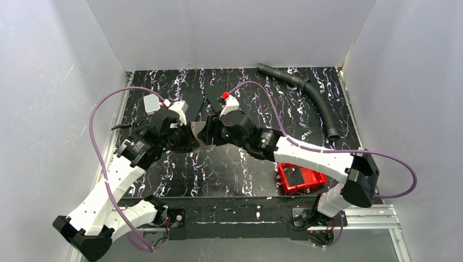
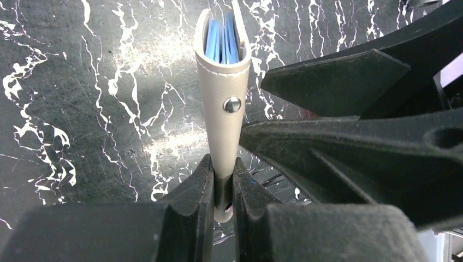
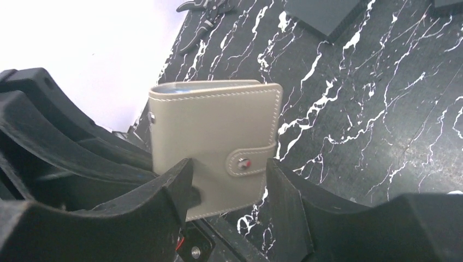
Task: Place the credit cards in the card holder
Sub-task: Open the card holder at the center of the board.
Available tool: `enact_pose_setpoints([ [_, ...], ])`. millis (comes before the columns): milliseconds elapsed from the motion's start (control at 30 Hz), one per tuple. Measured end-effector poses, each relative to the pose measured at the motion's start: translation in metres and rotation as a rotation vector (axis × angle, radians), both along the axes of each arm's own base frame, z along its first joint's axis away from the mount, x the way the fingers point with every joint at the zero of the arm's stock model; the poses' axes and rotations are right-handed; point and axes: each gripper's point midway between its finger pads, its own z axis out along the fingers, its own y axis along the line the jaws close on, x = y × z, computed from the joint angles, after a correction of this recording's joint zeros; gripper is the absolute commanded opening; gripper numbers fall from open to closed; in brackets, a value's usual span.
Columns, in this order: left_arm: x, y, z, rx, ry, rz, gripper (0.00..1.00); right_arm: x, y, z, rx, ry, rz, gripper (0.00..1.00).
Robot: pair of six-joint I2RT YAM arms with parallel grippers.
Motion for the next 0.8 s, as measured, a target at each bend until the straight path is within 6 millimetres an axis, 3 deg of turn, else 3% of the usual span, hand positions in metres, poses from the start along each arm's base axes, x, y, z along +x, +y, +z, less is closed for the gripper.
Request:
enact_pose_setpoints([
  [200, 0.002, 0.004, -0.005, 0.023, 0.010, 0.012, 0.00, 0.003, 0.012, -0.001, -0.081, -0.053, -0.058, 0.50],
  [500, 0.001, 0.004, -0.006, 0.026, 0.017, 0.011, 0.00, 0.005, 0.001, -0.023, -0.191, -0.060, -0.126, 0.45],
  [800, 0.002, 0.003, -0.005, 0.021, 0.011, 0.011, 0.00, 0.007, 0.001, -0.021, -0.199, -0.090, -0.155, 0.36],
])
